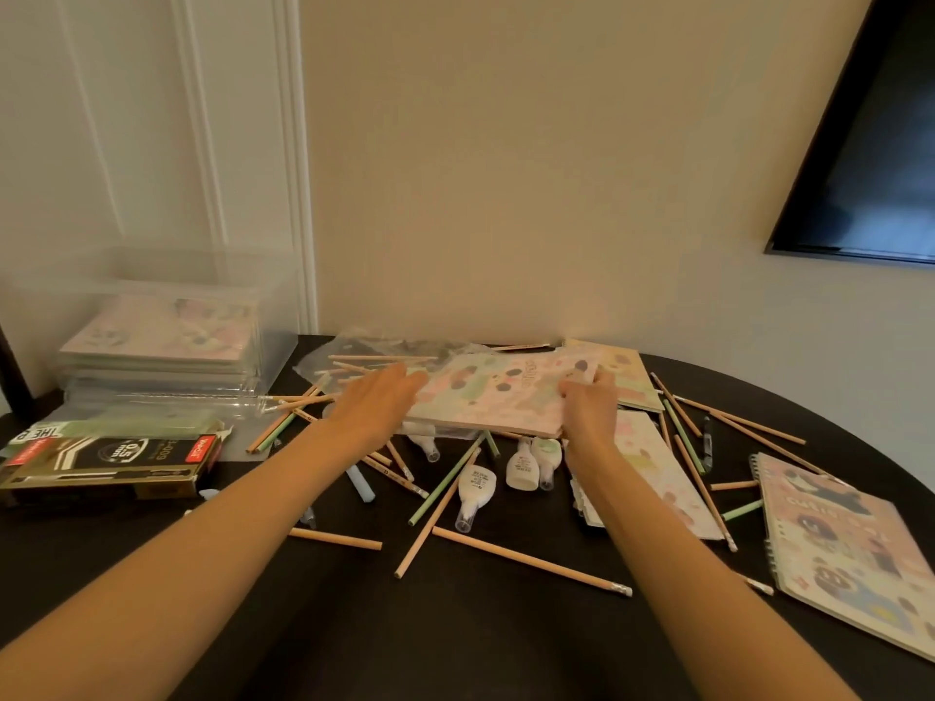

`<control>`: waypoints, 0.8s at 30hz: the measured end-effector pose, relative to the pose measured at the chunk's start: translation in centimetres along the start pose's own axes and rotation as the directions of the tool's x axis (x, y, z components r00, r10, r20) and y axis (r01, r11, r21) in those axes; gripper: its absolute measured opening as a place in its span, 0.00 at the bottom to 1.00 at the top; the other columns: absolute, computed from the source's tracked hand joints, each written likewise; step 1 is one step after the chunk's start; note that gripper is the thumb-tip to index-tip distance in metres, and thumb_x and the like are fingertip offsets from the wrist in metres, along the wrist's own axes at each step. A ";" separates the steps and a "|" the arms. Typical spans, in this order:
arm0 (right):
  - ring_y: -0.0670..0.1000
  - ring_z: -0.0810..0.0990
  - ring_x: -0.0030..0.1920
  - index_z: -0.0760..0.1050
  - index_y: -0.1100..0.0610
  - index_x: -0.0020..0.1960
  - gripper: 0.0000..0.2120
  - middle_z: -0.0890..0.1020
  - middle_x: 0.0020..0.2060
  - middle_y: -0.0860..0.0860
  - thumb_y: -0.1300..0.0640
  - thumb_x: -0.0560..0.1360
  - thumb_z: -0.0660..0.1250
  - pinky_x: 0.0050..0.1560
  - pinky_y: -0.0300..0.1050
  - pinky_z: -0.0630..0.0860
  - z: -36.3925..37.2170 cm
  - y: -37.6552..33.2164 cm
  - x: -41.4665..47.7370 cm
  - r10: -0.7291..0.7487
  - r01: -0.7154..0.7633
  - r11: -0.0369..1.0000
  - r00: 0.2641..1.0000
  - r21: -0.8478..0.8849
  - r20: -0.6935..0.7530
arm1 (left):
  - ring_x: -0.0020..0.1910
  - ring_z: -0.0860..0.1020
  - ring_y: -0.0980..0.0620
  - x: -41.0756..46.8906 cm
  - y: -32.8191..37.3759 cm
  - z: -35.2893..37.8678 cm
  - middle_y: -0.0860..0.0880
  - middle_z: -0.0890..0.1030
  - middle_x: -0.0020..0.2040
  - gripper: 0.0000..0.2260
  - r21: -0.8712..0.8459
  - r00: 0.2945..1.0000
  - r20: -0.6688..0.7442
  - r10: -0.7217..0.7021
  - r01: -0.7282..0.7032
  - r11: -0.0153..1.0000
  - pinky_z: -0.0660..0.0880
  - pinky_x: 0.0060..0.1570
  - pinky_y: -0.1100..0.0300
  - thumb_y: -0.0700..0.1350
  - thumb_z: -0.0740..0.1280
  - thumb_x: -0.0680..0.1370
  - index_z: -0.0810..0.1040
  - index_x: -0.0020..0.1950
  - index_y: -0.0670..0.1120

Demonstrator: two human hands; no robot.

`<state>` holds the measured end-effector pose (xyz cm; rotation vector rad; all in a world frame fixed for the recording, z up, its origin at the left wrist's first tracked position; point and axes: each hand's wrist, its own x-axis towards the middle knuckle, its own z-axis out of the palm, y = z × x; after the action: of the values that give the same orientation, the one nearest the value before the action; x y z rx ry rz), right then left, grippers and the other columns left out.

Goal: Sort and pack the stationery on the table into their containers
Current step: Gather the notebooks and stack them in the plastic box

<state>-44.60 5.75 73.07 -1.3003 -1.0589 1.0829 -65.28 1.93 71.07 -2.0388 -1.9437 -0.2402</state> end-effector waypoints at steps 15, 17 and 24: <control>0.50 0.73 0.33 0.64 0.55 0.31 0.14 0.74 0.32 0.53 0.68 0.71 0.62 0.32 0.44 0.71 2.4 -0.2 -1.3 -0.161 0.240 0.877 0.963 -0.415 0.217 | 0.49 0.70 0.46 0.0 3.9 0.4 0.44 0.68 0.53 0.06 -0.159 0.998 0.031 -0.061 0.065 0.985 0.67 0.42 0.55 0.39 0.56 0.81 0.70 0.55 0.41; 0.56 0.79 0.42 0.70 0.59 0.39 0.07 0.78 0.43 0.59 0.69 0.72 0.61 0.40 0.52 0.80 2.3 -0.7 -0.7 0.000 0.103 0.926 0.962 -0.364 0.273 | 0.46 0.68 0.47 0.1 4.0 0.5 0.44 0.68 0.53 0.04 -0.155 0.998 0.020 -0.062 0.064 0.986 0.64 0.39 0.56 0.39 0.57 0.80 0.69 0.53 0.41; 0.62 0.76 0.59 0.60 0.65 0.71 0.26 0.71 0.65 0.62 0.78 0.74 0.53 0.47 0.55 0.77 1.6 0.1 0.6 0.309 -0.363 0.925 0.892 0.114 0.330 | 0.44 0.73 0.48 0.6 3.8 -0.1 0.46 0.69 0.56 0.05 -0.213 0.996 -0.041 -0.082 0.071 0.974 0.71 0.40 0.55 0.37 0.59 0.79 0.70 0.54 0.43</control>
<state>-46.09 6.61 72.97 -1.2260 -0.9539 1.6486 -61.43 2.30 70.97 -2.0657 -2.0452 -0.5318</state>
